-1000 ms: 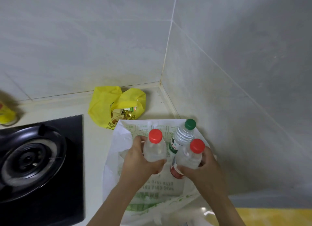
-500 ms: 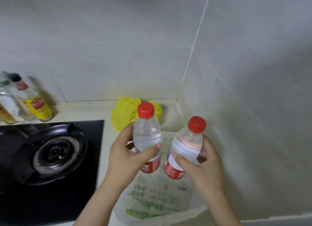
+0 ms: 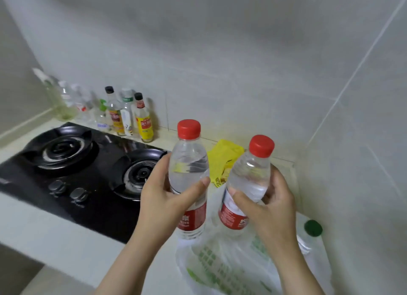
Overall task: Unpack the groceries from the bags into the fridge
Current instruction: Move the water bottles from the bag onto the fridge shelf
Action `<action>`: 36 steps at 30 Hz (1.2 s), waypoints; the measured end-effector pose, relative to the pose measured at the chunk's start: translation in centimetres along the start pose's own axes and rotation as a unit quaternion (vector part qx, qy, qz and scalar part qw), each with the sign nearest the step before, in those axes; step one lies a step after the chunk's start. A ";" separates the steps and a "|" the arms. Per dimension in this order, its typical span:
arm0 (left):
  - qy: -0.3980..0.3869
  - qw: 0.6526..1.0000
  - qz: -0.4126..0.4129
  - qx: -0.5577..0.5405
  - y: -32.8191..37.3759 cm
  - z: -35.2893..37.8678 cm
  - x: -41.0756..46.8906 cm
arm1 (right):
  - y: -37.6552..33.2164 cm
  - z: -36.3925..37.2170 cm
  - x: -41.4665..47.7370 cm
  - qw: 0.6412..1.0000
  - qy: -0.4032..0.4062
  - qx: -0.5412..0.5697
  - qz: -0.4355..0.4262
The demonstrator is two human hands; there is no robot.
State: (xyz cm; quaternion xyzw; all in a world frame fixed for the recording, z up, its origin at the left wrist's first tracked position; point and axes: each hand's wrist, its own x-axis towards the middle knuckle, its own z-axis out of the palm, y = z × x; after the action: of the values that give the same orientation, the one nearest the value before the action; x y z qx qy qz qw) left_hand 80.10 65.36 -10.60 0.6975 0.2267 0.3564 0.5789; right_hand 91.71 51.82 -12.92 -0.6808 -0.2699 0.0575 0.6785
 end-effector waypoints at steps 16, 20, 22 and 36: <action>0.231 0.971 -0.012 0.059 0.3 -15.1 -4.9 | -2.8 16.1 -2.4 0.972 -0.227 0.049 -0.023; 0.288 0.955 -0.019 0.068 0.0 -20.3 -6.3 | -3.8 21.6 -4.0 0.956 -0.285 0.055 -0.033; 0.317 0.946 -0.024 0.068 -0.3 -22.6 -7.2 | -4.1 24.2 -5.0 0.947 -0.314 0.059 -0.040; 0.563 0.814 -0.099 0.102 -1.2 -32.0 -16.6 | -6.1 38.3 -13.1 0.823 -0.559 0.093 -0.035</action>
State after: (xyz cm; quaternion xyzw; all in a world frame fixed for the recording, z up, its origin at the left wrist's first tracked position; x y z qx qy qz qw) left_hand 45.25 74.21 -13.18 0.4037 0.6161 0.6023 0.3077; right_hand 61.78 79.81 -13.61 -0.4555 -0.6201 0.4293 0.4730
